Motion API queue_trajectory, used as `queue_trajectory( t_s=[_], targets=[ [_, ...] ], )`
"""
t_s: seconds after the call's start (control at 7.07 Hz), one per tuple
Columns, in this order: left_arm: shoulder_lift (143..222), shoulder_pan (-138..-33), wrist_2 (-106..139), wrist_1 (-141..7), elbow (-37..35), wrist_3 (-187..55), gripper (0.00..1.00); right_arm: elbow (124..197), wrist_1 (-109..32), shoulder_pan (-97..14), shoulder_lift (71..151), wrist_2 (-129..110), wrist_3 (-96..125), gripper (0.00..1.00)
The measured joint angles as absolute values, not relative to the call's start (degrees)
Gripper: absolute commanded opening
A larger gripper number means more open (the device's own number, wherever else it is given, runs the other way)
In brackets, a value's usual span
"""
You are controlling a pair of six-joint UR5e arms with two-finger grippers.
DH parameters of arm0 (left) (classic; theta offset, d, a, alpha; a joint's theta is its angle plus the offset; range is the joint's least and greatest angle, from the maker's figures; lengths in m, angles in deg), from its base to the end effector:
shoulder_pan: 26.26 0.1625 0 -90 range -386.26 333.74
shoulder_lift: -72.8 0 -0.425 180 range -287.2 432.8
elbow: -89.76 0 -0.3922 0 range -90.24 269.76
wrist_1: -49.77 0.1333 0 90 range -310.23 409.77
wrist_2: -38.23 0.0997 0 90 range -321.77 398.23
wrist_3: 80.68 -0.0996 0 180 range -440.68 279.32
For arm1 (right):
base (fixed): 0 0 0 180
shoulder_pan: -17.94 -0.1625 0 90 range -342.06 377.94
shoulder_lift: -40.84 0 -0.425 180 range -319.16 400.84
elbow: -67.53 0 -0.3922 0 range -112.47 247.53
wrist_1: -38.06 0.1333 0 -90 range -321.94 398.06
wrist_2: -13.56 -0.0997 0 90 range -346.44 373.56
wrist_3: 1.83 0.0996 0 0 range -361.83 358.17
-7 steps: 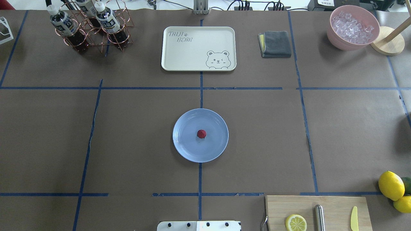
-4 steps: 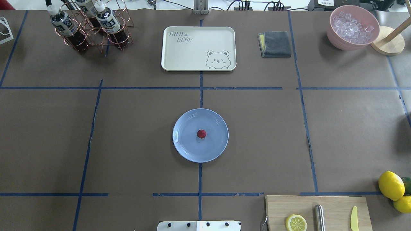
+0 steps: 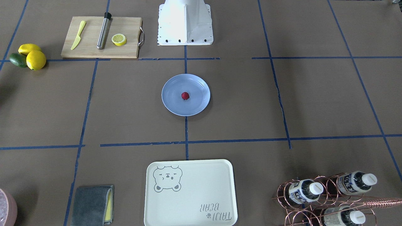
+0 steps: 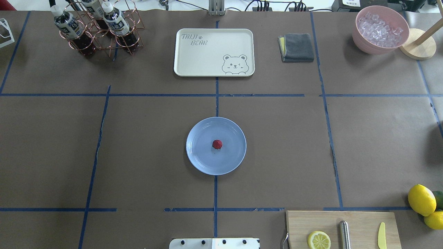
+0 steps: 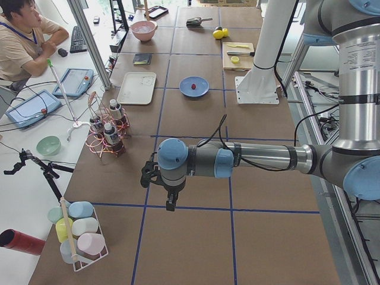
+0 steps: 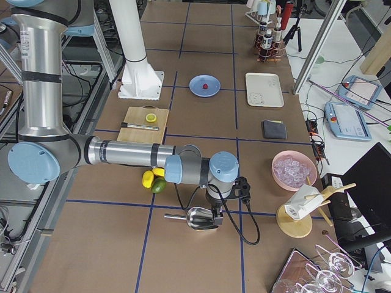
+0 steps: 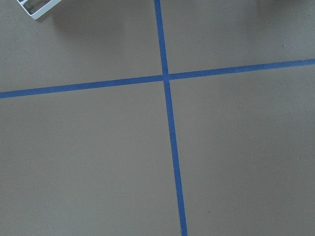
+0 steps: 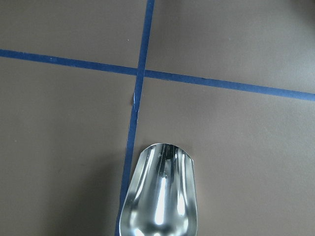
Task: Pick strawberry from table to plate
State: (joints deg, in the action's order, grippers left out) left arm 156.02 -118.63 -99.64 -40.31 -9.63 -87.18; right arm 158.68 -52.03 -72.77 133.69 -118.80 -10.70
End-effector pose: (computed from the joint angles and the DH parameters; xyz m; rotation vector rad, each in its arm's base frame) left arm -0.0778 -0.4415 0.6287 0.1087 0.8297 0.0874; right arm 0.0720 -0.4674 0.6753 0.0321 -0.7397 -0.1243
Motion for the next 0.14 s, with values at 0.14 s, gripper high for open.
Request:
queue_trajectory(
  t_s=[0.14],
  targets=[
    [156.0,-118.6,-99.7,-40.3,-9.6,-87.2,1.0,158.7,-52.0,-72.8,133.7,-118.8,-10.7,1.0]
  ],
)
